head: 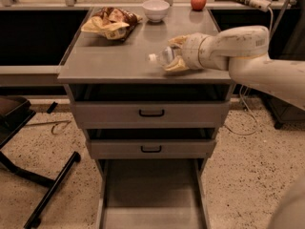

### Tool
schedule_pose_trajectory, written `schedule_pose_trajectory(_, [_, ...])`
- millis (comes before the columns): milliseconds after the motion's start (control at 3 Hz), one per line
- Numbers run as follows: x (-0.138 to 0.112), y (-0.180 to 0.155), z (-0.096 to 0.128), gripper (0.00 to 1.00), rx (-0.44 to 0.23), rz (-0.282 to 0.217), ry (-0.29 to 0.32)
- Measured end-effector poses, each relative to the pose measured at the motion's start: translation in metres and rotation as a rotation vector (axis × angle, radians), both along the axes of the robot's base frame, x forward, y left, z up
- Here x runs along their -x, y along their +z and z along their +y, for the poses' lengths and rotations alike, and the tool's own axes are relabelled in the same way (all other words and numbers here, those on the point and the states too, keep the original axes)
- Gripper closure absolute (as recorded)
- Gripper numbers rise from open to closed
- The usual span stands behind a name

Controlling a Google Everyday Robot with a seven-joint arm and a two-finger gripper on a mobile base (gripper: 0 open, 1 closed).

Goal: Pick blue plastic bottle from bottom drawer and place on counter

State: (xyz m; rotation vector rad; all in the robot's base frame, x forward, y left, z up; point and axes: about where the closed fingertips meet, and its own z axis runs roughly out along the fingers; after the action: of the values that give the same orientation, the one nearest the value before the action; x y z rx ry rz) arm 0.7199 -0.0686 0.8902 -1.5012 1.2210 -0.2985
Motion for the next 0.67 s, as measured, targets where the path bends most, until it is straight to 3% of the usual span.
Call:
schedule_pose_trajectory(333, [-0.0102,-0.0094,0.0106,0.81,0.004,0.064,0.042])
schedule_pose_trajectory(667, [-0.0089,-0.0071,0.0097,0.58,-0.003,0.070,0.041])
